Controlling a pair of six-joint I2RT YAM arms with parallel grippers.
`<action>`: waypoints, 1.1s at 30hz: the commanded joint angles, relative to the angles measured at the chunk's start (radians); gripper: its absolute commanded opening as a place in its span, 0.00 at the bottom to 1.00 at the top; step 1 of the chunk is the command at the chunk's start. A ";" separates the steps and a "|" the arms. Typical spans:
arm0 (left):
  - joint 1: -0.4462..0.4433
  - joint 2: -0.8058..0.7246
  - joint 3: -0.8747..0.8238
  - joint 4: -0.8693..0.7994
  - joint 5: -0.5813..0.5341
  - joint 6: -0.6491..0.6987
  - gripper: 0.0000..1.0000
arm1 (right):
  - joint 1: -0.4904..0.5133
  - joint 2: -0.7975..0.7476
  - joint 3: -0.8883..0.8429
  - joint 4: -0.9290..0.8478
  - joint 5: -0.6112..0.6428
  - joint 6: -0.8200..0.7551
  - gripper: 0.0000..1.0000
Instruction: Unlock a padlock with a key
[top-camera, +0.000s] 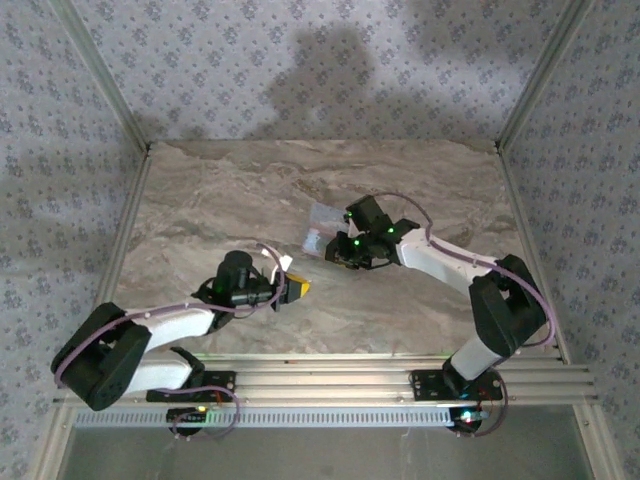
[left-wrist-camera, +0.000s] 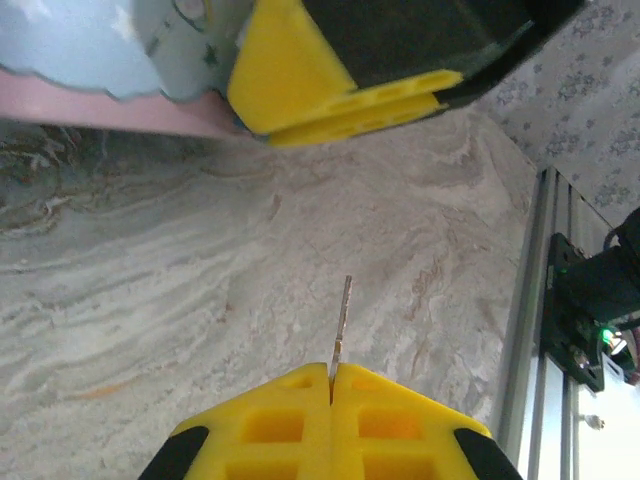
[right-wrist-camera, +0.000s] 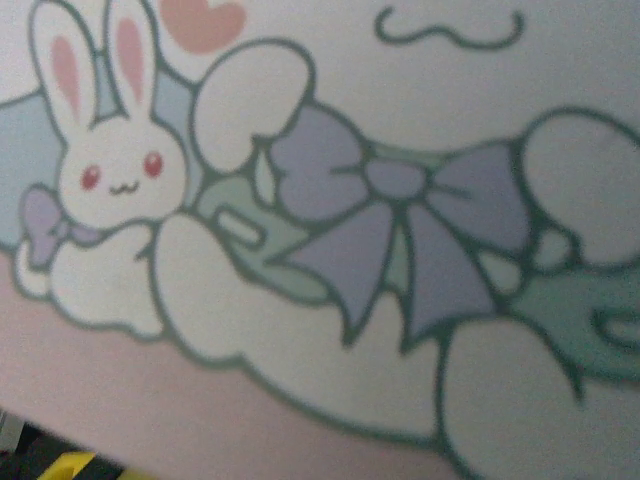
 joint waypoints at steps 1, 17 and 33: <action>-0.003 0.038 0.056 0.057 0.005 0.044 0.00 | 0.000 -0.048 0.069 -0.040 -0.070 0.003 0.00; -0.005 0.173 0.139 0.123 0.002 0.060 0.00 | -0.009 -0.052 0.091 -0.061 -0.155 0.042 0.00; -0.034 0.183 0.145 0.132 -0.022 0.099 0.00 | -0.010 -0.045 0.088 -0.050 -0.181 0.067 0.00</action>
